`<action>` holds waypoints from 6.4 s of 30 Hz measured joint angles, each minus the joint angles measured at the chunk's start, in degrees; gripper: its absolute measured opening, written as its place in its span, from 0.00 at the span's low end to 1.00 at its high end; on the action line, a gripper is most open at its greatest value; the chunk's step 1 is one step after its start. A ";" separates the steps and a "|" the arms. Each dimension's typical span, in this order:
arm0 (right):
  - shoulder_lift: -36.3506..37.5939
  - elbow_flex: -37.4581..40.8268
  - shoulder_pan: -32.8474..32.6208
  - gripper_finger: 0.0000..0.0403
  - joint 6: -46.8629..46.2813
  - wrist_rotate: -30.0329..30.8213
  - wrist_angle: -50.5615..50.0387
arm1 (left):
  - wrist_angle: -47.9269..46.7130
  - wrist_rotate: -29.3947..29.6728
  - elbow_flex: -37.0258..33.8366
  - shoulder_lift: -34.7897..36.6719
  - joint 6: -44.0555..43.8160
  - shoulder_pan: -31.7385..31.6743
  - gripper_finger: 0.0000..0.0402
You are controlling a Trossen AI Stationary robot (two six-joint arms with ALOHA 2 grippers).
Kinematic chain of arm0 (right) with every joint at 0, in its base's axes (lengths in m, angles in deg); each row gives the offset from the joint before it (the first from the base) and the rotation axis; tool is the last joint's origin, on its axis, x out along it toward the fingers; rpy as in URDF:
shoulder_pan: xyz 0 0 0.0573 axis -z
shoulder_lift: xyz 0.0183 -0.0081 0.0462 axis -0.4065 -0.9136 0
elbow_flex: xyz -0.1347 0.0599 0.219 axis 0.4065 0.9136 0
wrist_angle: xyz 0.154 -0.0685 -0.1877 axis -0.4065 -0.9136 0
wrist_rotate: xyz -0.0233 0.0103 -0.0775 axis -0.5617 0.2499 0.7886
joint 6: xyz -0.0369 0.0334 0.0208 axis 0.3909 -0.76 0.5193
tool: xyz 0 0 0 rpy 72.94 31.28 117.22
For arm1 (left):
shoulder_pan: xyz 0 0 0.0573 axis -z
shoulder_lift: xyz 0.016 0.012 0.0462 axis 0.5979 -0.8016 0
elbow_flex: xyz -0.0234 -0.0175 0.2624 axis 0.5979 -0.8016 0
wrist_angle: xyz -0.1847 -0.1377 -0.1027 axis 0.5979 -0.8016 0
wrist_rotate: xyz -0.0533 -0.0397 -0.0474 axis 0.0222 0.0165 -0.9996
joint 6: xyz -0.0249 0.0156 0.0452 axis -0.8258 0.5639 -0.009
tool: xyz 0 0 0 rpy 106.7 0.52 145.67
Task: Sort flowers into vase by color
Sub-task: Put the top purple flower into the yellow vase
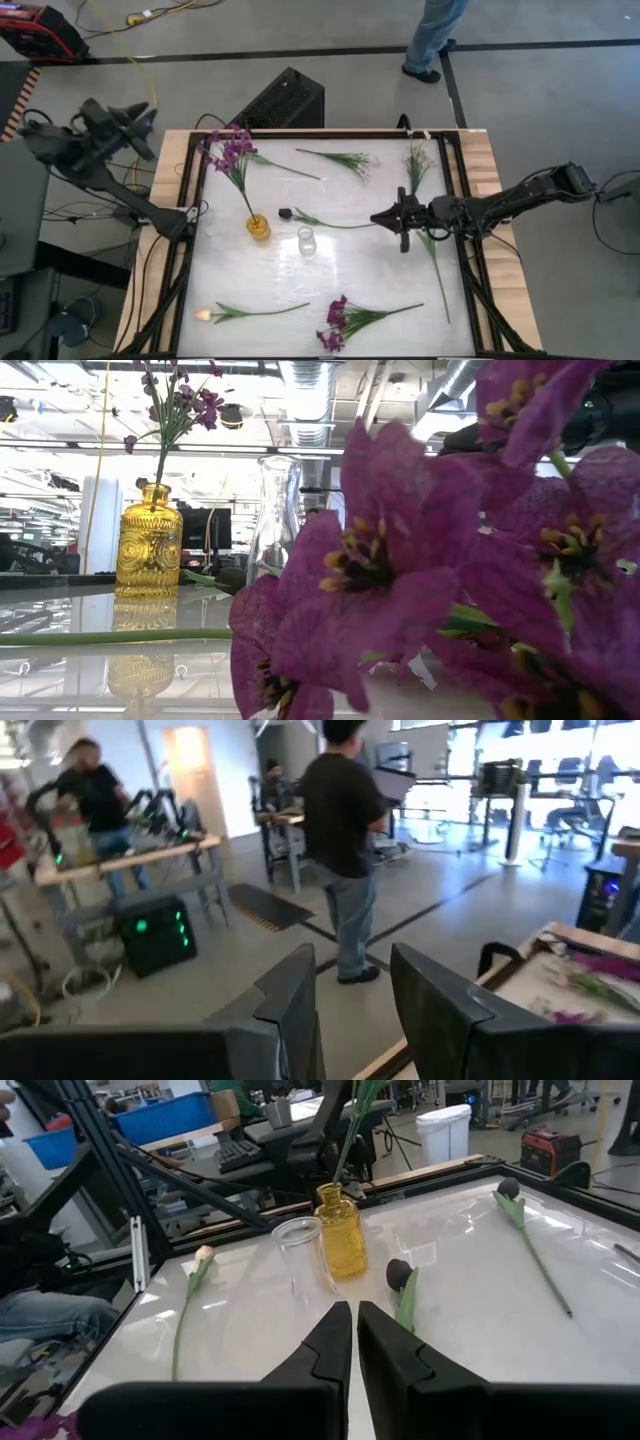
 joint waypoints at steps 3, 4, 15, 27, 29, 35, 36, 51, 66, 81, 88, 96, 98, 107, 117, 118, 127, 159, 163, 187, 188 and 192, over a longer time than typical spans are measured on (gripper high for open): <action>-0.01 0.00 0.30 0.13 0.00 0.00 -0.02 | -4.76 3.65 -0.87 1.03 -4.47 1.23 0.24; -0.01 0.00 0.30 0.13 0.00 0.00 0.00 | -5.89 5.25 -1.30 0.98 -5.54 1.89 0.22; -0.01 0.00 0.28 0.13 0.00 0.02 0.03 | -6.28 8.09 -8.94 0.66 -11.01 9.93 0.01; -0.02 0.00 0.28 0.13 0.14 0.02 0.01 | 19.91 8.17 -11.34 -10.15 7.76 4.65 0.00; -0.02 0.00 0.28 0.13 0.21 0.02 -0.02 | 21.48 7.88 -11.30 -12.54 9.04 2.17 0.00; -0.02 0.00 0.28 0.13 2.88 0.02 -0.16 | 29.58 -5.30 -11.32 -18.91 11.23 -5.22 0.00; -0.02 0.00 0.28 0.13 2.99 0.02 -0.16 | 32.78 -8.44 -11.32 -20.04 13.45 -6.57 0.00; -0.02 -0.02 -2.66 0.13 2.54 -0.09 -1.93 | 60.65 -36.30 -11.32 -25.18 35.31 -42.34 0.00; -0.02 -0.02 -2.89 0.13 1.03 -0.06 -1.76 | 51.33 -70.61 -11.32 -34.32 12.33 -86.22 0.00; 0.00 -0.07 -2.87 0.13 1.31 -0.04 -1.75 | 37.38 -81.10 -13.93 -39.40 2.30 -100.82 0.00; 0.00 -0.07 -2.89 0.13 1.05 -0.04 -1.56 | 39.60 -81.23 -20.99 -39.06 4.47 -99.67 0.00; 0.00 -0.07 -2.99 0.13 1.01 -0.06 -1.19 | 39.06 -82.33 -21.87 -37.44 5.02 -91.24 0.00; -0.01 -0.07 -3.32 0.13 1.02 -0.06 -1.19 | 38.17 -79.84 -21.87 -36.34 5.64 -88.56 0.00; -0.01 -0.07 -4.03 0.13 0.97 -0.08 -1.28 | 33.93 -70.99 -21.87 -29.50 5.40 -77.17 0.00; 0.01 -0.07 -3.66 0.13 1.05 -0.06 -1.28 | 36.47 -62.00 -21.87 -26.86 4.95 -64.69 0.00; 0.11 -0.07 -3.36 0.13 1.05 -0.06 -1.30 | 38.02 -60.46 -21.65 -26.86 5.64 -64.01 0.00; 0.15 -1.64 -2.41 0.13 1.40 -0.04 -1.74 | 36.67 -62.47 -6.54 -26.75 6.77 -63.07 0.00; 0.15 -1.88 -2.28 0.13 1.49 -0.25 -6.48 | 1.79 -69.90 -29.84 -15.02 -17.15 -9.14 0.00; 0.15 -1.88 -2.39 0.13 1.49 -0.22 -6.46 | -5.66 -66.02 -28.58 -14.99 -24.62 -8.58 0.00; 0.15 -1.88 -2.40 0.13 1.46 -0.12 -6.48 | 0.48 -65.48 -12.71 -14.39 -14.18 -8.58 0.00; 0.15 -1.88 -2.42 0.13 1.46 -0.13 -6.46 | -0.86 -65.67 -12.86 -14.39 -13.95 -8.58 0.00; 0.15 -1.88 -2.41 0.13 1.44 -0.13 -6.46 | -3.49 -64.70 -14.26 -16.67 -14.32 -8.61 0.00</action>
